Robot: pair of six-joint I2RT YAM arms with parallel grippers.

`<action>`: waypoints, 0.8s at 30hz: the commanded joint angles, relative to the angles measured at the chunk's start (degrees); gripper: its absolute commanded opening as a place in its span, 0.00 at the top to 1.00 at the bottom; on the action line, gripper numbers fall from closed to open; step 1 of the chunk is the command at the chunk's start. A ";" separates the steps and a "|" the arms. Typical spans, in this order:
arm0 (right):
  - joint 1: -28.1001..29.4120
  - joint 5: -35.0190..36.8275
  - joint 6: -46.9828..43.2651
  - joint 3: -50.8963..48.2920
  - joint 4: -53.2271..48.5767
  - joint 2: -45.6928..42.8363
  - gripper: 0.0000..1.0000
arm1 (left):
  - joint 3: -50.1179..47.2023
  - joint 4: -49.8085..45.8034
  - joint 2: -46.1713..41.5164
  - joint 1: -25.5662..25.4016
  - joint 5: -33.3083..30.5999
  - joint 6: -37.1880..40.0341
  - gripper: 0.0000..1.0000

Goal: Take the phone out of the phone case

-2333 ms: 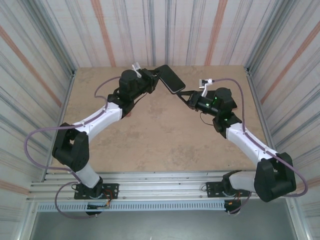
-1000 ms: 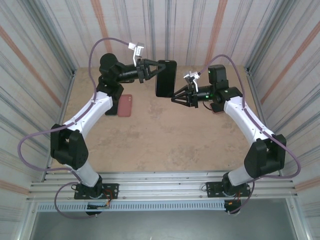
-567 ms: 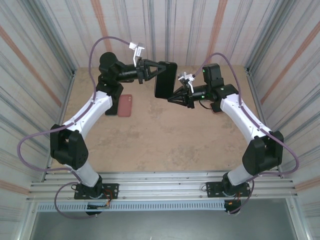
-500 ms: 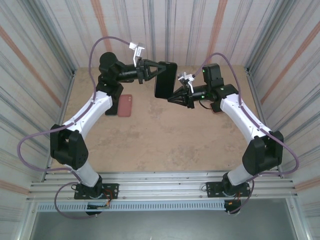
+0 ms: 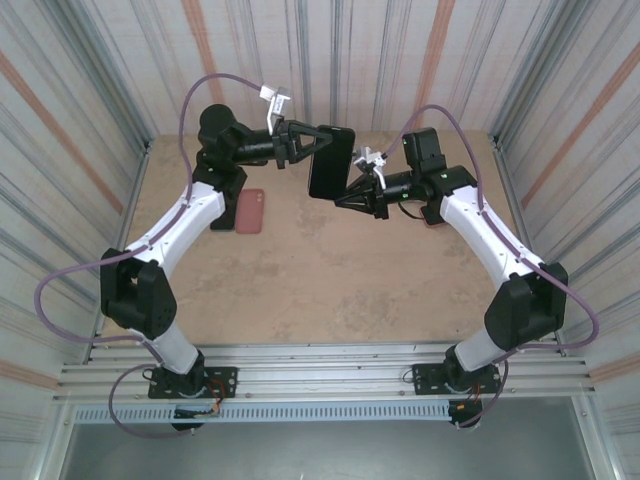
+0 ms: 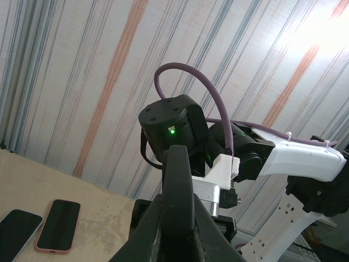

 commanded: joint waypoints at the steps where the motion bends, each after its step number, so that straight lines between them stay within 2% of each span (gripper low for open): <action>1: 1.03 1.82 -4.24 1.51 -3.20 -0.53 0.83 | 2.22 1.63 -1.19 1.01 -1.06 -1.38 1.00; 12: 1.18 3.36 -4.33 1.28 -2.40 -1.18 0.83 | 2.26 3.17 -0.40 1.06 -1.12 -4.37 1.00; 24: 0.60 -1.31 2.40 -0.02 4.14 -1.28 0.82 | 1.71 2.97 -0.74 0.71 -0.84 -4.16 1.00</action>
